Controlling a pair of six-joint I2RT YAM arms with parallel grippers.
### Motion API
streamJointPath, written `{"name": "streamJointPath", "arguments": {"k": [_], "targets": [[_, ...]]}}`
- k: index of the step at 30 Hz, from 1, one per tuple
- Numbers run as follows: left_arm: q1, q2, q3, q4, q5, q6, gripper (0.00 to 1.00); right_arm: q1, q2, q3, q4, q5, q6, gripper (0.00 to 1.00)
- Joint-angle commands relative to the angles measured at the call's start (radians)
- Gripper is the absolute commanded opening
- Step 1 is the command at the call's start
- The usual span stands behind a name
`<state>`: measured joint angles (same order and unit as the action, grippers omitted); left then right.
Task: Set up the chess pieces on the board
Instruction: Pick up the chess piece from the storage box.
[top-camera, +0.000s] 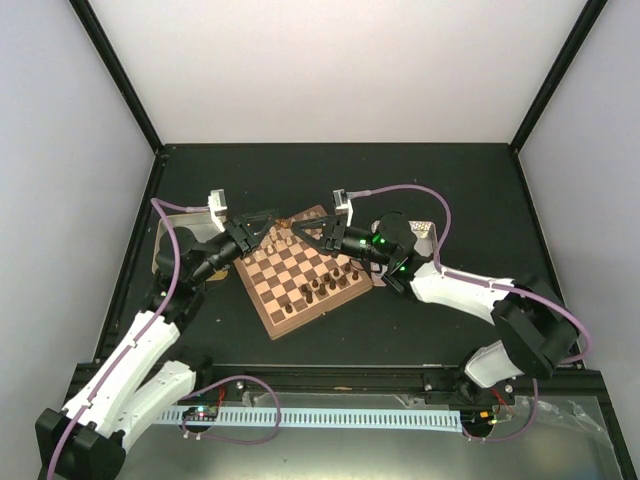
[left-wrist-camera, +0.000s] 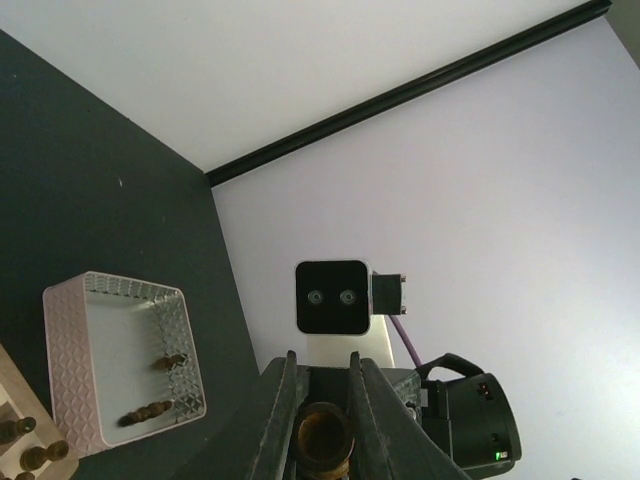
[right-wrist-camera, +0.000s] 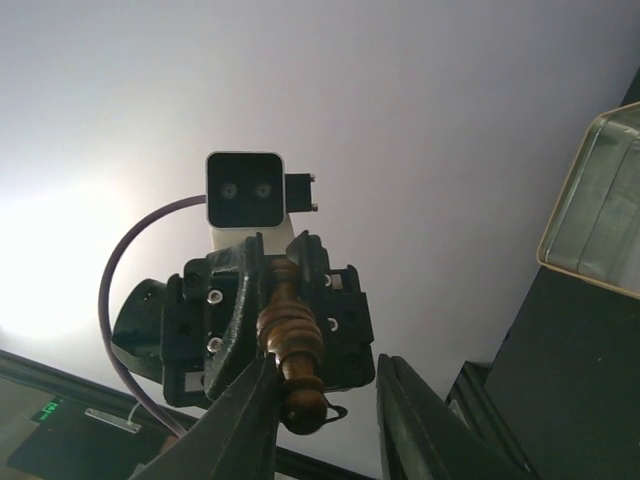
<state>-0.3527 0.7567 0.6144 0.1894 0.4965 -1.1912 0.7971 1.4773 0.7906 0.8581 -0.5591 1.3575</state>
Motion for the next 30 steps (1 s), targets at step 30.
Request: {"name": "streamJointPath", "arguments": {"k": [30], "targets": [[0.009, -0.2, 0.039, -0.569, -0.484, 0.525, 0.02, 0.006, 0.002, 0.376, -1.241, 0.163, -0.672, 0.01]]}}
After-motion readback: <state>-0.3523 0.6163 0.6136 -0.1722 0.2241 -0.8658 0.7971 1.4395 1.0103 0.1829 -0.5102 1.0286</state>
